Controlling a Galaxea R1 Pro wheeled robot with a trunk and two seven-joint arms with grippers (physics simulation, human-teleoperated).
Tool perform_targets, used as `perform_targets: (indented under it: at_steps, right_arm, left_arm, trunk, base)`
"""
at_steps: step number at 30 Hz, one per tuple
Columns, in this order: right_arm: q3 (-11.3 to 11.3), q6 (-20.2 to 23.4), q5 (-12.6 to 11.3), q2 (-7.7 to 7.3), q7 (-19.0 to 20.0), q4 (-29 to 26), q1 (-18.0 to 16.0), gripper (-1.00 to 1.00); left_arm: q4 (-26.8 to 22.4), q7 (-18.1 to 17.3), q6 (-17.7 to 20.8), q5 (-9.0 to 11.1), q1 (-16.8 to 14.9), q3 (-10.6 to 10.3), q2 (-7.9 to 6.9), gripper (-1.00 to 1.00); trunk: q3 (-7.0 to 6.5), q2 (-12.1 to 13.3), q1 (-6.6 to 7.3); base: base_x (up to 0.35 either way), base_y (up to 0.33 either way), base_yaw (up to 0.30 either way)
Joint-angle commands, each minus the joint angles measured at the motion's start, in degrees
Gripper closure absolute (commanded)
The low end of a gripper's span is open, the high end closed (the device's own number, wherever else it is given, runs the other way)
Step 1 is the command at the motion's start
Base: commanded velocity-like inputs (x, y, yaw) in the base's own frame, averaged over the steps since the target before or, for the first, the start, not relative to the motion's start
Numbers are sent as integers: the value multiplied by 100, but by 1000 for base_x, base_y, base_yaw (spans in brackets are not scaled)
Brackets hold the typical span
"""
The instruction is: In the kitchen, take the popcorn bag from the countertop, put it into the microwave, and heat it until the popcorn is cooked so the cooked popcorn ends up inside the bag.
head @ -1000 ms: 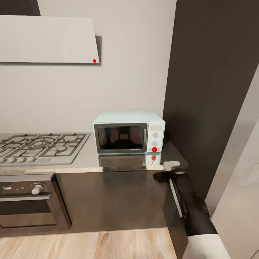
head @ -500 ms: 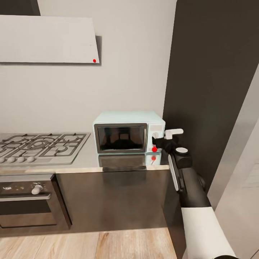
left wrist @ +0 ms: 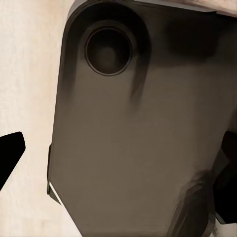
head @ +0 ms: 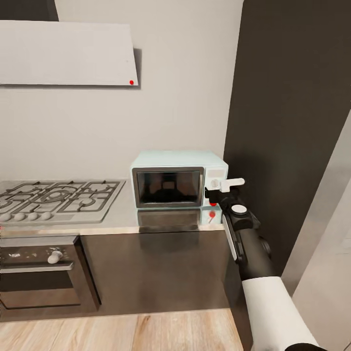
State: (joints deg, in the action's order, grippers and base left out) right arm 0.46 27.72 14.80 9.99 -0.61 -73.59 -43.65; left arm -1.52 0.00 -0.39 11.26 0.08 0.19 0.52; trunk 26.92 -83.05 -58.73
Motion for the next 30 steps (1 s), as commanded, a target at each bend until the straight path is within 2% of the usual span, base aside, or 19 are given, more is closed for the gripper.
perform_targets:
  at_steps: [1, 5, 10, 12, 17, 22, 30]
  right_arm:
    - [3, 38, 28, 1, -3, -6, -4, -100]
    - [-2, 34, 14, 1, 1, 99, -4, -100]
    - [-2, 32, 12, 1, 44, 160, -4, -100]
    - [-13, 24, 5, 1, 60, 393, -4, -100]
    - [-60, 23, -12, 1, 216, 580, -4, -100]
    - [-256, -62, 21, 1, 171, 601, -4, -100]
    - [-273, -65, 6, 1, 167, 616, -4, -100]
  left_arm:
    - [-6, 0, -5, 36, 1, -1, 1, -100]
    - [-6, 0, -5, 35, 1, -1, 1, -100]
    - [-6, 0, -5, 35, 1, -1, 1, -100]
    - [-6, 0, -3, 35, 1, -1, 1, -100]
    - [-6, 0, -4, 35, 1, -1, 1, -100]
    - [-6, 0, -3, 35, 1, -1, 1, -100]
    - [-6, 5, 4, 43, 1, 8, -1, -100]
  trunk:
    - [5, -3, 0]
    - [5, -3, 0]
    - [5, -3, 0]
    - [5, -3, 0]
    - [5, -3, 0]
    - [5, -3, 0]
    - [5, -3, 0]
  base:
    - [0, 34, 0]
    - [0, 77, 0]
    - [0, 266, 0]
    - [0, 7, 0]
    - [0, 1, 0]
    - [1, 0, 0]
    - [219, 0, 0]
